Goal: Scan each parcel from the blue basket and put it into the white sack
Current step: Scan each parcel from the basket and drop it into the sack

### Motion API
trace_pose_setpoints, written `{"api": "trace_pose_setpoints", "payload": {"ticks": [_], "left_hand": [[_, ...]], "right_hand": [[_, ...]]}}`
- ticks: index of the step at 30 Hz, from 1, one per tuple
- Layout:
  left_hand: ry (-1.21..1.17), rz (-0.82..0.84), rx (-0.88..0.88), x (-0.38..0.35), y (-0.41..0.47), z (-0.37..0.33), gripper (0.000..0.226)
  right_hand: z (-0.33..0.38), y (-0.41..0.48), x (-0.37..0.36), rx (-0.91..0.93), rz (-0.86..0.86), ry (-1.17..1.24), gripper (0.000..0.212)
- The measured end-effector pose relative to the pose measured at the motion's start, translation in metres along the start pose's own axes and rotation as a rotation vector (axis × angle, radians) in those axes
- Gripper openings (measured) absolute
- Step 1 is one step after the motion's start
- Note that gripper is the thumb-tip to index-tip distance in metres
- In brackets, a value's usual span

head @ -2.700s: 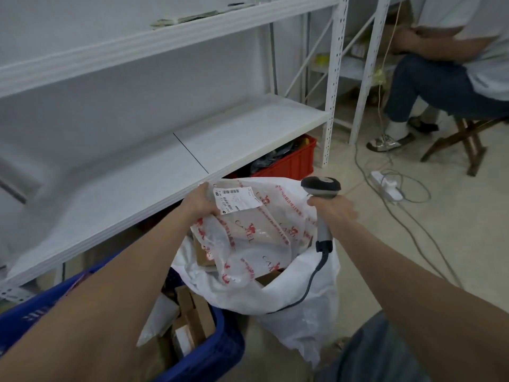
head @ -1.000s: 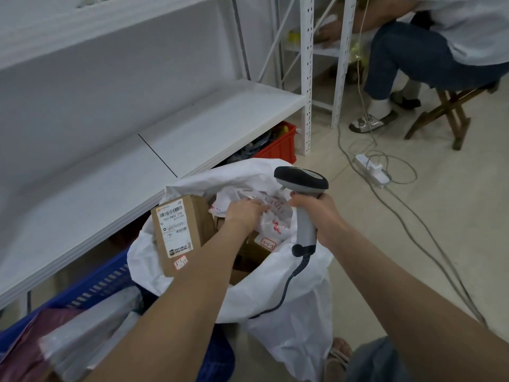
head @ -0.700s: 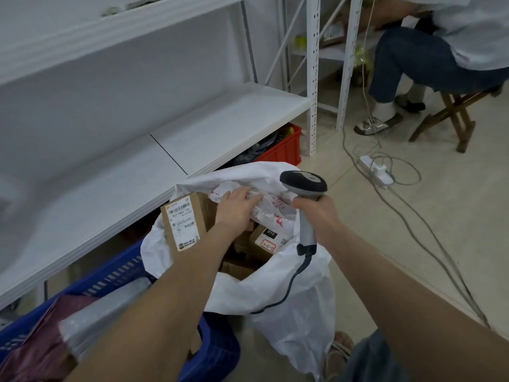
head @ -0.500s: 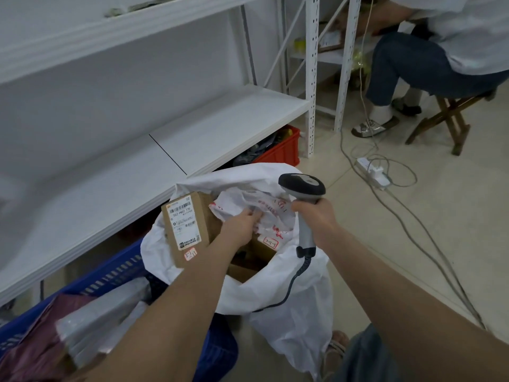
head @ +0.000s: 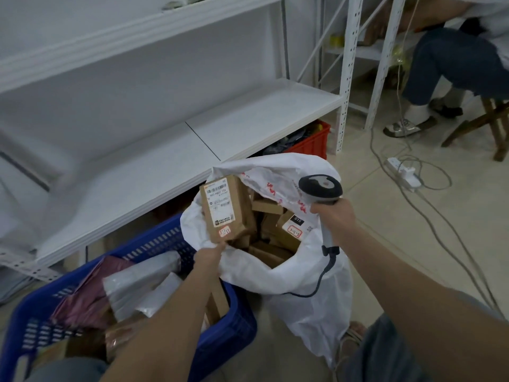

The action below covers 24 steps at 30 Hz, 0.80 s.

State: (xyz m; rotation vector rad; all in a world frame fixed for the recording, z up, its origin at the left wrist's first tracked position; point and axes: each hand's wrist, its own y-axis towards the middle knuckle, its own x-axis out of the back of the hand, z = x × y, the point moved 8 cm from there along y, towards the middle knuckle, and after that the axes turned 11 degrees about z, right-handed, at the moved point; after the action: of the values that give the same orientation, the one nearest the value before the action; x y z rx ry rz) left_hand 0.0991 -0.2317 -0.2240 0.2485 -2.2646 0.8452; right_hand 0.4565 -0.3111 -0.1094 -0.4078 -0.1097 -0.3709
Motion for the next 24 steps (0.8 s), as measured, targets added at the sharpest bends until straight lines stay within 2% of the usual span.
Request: {"api": "trace_pose_setpoints", "payload": {"ticks": [1,2,4,5,7,10,11,15,18,20,22,24], "left_hand": [[-0.094,0.013,-0.024,-0.006,0.003,0.014,0.025],[-0.174,0.152,-0.017,-0.022,0.006,0.022,0.018],[-0.358,0.316,-0.067,-0.023,-0.009,0.006,0.018],[-0.364,0.290,-0.111,-0.008,-0.003,-0.007,0.018],[-0.295,0.097,-0.203,0.027,0.000,-0.050,0.016],[-0.370,-0.100,-0.341,0.078,-0.013,-0.099,0.029],[-0.341,-0.106,-0.369,0.086,-0.014,-0.100,0.028],[-0.057,0.016,-0.264,0.084,-0.001,-0.053,0.017],[-0.014,-0.059,-0.353,0.105,-0.005,-0.078,0.023],[-0.033,-0.086,-0.375,0.110,-0.011,-0.092,0.026],[-0.005,-0.085,-0.360,0.109,-0.018,-0.089,0.028],[0.116,0.015,-0.275,0.099,-0.019,-0.067,0.028]], "right_hand": [[-0.003,0.000,-0.001,0.003,-0.008,-0.011,0.021],[-0.004,0.001,-0.002,0.006,-0.018,-0.022,0.020],[-0.004,0.005,-0.002,0.002,-0.041,-0.059,0.018],[-0.003,0.007,-0.001,-0.008,-0.051,-0.083,0.017],[-0.001,0.013,0.001,-0.017,-0.076,-0.145,0.015],[0.006,0.016,0.003,-0.005,-0.125,-0.168,0.014],[0.006,0.015,0.003,-0.012,-0.134,-0.156,0.015],[0.011,0.005,0.003,0.021,-0.152,-0.102,0.018],[0.042,0.000,0.012,0.141,-0.188,-0.113,0.018],[0.059,-0.002,0.020,0.183,-0.213,-0.103,0.031],[0.062,-0.005,0.021,0.191,-0.167,-0.132,0.033],[0.047,-0.009,0.009,0.131,-0.015,-0.203,0.022]]}}
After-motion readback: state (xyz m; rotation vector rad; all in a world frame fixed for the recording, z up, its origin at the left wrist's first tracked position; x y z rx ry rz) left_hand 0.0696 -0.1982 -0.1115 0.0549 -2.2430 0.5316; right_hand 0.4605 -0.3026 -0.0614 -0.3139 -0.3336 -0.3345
